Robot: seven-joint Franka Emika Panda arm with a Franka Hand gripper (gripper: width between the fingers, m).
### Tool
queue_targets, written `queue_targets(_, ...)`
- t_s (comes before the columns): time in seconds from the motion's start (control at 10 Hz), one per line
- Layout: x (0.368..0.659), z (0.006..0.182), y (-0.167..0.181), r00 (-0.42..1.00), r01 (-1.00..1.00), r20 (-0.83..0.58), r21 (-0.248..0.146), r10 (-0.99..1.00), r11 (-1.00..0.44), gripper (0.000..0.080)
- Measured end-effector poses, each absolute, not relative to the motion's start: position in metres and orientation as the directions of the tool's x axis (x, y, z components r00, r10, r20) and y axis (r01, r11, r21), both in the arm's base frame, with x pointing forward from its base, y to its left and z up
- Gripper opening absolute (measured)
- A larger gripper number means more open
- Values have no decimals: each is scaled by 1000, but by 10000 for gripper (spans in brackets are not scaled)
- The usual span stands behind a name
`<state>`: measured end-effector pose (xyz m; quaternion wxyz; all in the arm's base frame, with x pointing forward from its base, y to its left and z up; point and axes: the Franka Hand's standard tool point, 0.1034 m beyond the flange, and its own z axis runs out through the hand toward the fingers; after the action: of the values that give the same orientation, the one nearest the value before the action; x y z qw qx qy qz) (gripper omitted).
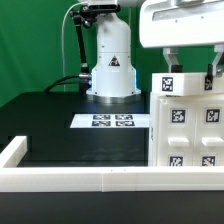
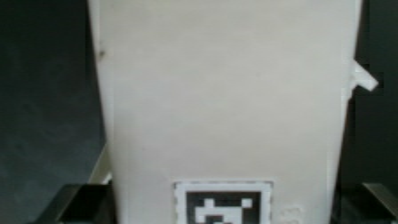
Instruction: Assemble cabinet
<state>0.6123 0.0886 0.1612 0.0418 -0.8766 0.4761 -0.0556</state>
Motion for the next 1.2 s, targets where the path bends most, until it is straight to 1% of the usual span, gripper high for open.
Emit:
queue_targets(0.1, 612, 162, 89, 430, -893, 26, -140, -903, -429, 560)
queue_targets(0.2, 613, 162, 89, 347, -928, 3, -145, -938, -344, 560)
queue_targets(0.3, 613, 161, 89, 284, -949, -10, -145, -959, -279, 560)
queue_targets(0.4, 613, 161, 90, 156, -978, -26, -142, -987, -150, 560)
queue_targets(0.7, 615, 160, 89, -123, -983, -77, -128, -989, 132, 560)
queue_targets(1.0, 615, 161, 90, -256, -957, -118, -111, -959, 269, 570)
queue_targets(1.1, 615, 160, 92, -250, -958, -122, -110, -961, 263, 570)
queue_targets(1.2, 615, 160, 92, -231, -963, -120, -112, -966, 245, 753)
